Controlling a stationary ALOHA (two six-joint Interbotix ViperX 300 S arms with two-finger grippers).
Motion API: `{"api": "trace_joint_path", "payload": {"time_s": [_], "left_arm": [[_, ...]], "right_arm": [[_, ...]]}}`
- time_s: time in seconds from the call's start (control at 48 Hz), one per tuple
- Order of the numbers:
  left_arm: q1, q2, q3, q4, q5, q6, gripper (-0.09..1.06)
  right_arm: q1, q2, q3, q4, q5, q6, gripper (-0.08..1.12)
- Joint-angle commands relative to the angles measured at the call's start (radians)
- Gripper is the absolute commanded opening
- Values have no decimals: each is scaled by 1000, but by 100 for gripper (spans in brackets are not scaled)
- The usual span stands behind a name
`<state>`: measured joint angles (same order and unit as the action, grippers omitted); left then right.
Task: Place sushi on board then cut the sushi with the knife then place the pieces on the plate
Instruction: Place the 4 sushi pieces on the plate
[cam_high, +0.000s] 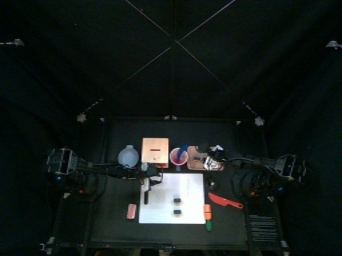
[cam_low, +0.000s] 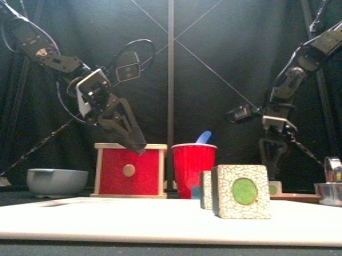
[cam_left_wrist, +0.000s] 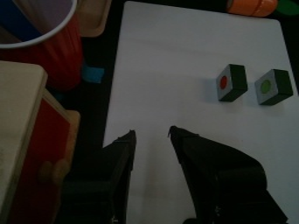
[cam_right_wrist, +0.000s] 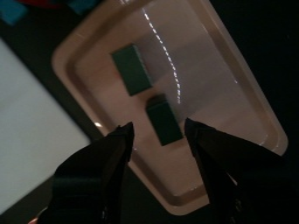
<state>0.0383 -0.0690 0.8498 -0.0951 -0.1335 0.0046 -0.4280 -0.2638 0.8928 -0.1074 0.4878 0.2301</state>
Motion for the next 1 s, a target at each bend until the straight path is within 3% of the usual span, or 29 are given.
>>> {"api": "trace_joint_path", "payload": {"time_s": [0.021,0.229,0.396,1.0], "left_arm": [[5,-5,-17,-2,-3,-2,77],[-2,-9,-9,-2,18,-3,77],[-3,-11,-9,-3,26,-3,77],[-3,-11,-3,-3,28,-3,77]], "right_arm": [[124,-41,-54,17,-8,-2,84],[416,21,-153,12,-20,5,84],[532,100,-232,66,-58,3,84],[611,380,-420,84,-83,0,84]]}}
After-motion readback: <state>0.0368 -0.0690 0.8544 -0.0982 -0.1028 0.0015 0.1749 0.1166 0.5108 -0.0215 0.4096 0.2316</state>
